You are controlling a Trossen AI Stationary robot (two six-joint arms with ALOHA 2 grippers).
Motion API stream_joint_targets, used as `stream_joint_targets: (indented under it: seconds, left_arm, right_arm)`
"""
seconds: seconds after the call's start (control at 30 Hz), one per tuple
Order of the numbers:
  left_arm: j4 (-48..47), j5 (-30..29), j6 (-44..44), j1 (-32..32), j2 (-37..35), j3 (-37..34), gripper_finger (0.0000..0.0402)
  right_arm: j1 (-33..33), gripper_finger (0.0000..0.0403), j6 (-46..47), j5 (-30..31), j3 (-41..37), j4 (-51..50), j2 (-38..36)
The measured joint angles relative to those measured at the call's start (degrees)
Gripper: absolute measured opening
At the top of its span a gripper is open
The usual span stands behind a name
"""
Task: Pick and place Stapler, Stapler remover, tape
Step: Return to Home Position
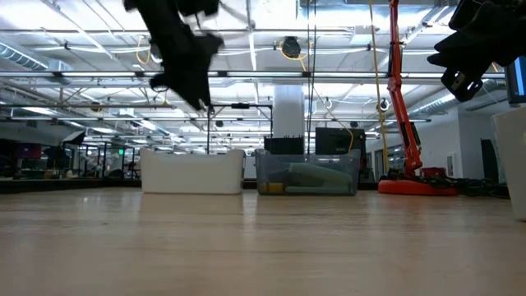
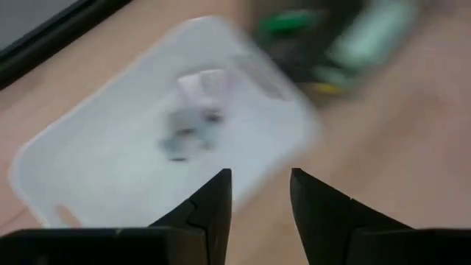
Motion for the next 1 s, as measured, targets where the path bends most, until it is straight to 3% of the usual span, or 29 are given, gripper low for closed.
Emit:
stream_joint_targets:
  seconds: [0.2,0.53,0.73,0.83,1.0]
  left_arm:
    - [-0.19,-0.28,2.99,-13.07,-9.19,0.0,0.0136]
    - [0.14,-13.21,-4.94,-31.59,-12.19,0.0,0.0136]
    - [1.79,-22.9,-9.92,-38.51,-12.63,-1.83,0.0136]
    - [8.12,-23.6,-11.12,-40.49,-13.84,-5.63,0.0136]
    - [24.08,-20.88,-9.31,-41.57,-17.65,-18.01,0.0136]
  right_arm:
    - [-0.01,0.0073,0.0,0.0,0.0,0.01,0.0]
    - [-0.01,0.0073,-0.09,0.01,0.0,-0.04,0.0]
    - [-0.02,0.0073,-0.08,0.02,0.0,-0.04,0.0]
    - [-0.02,0.0073,-1.46,0.24,0.0,-0.01,0.0]
    - [0.0,0.0073,-2.56,0.22,0.0,0.1,0.0]
